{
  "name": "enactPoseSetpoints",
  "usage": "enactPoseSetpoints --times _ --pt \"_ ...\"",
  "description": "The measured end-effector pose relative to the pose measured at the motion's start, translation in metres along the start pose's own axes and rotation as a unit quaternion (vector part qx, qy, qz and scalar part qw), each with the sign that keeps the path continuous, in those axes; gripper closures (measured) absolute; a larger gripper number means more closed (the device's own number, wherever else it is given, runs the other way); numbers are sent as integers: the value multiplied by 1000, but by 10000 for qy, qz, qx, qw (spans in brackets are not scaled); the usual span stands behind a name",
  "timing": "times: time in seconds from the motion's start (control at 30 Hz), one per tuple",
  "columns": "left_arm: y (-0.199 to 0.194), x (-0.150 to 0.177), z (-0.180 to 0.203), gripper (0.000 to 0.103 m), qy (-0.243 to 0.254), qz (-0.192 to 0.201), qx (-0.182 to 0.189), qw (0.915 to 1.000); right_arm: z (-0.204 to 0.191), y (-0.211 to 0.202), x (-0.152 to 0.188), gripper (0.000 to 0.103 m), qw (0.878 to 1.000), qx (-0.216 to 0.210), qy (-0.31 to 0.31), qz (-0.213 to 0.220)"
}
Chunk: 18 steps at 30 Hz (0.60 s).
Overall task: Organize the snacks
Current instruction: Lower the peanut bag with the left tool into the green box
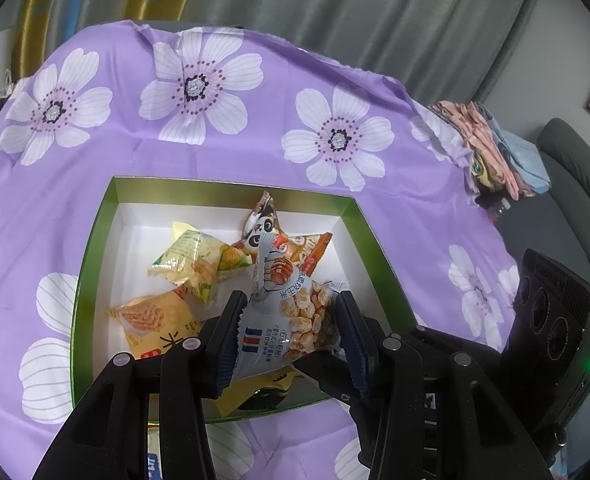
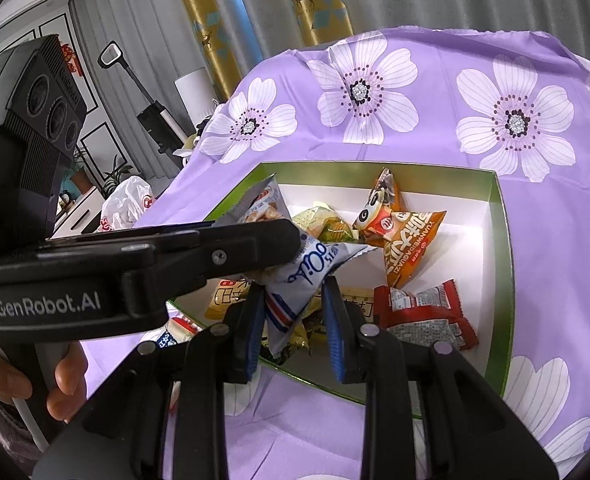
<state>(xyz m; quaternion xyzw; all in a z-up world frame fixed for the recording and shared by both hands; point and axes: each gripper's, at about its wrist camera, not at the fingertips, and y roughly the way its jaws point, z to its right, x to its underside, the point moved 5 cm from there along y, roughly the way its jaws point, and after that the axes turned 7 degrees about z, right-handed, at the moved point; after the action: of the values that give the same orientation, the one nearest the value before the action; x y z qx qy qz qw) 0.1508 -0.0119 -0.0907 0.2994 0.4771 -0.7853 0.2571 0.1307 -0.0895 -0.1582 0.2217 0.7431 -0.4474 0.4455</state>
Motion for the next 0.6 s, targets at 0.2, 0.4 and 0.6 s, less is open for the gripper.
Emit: enactPoseSetpoints --times 0.2,0.4,0.6 --pt "2 0 -1 57 -8 -19 -6 10000 2 2 0 75 10000 21 17 -33" --pt "6 0 -1 57 -9 -61 -10 10000 3 5 -1 75 10000 44 -7 -82" --pt "6 0 -2 57 -16 -71 -22 10000 4 7 -1 75 9999 58 -15 -106"
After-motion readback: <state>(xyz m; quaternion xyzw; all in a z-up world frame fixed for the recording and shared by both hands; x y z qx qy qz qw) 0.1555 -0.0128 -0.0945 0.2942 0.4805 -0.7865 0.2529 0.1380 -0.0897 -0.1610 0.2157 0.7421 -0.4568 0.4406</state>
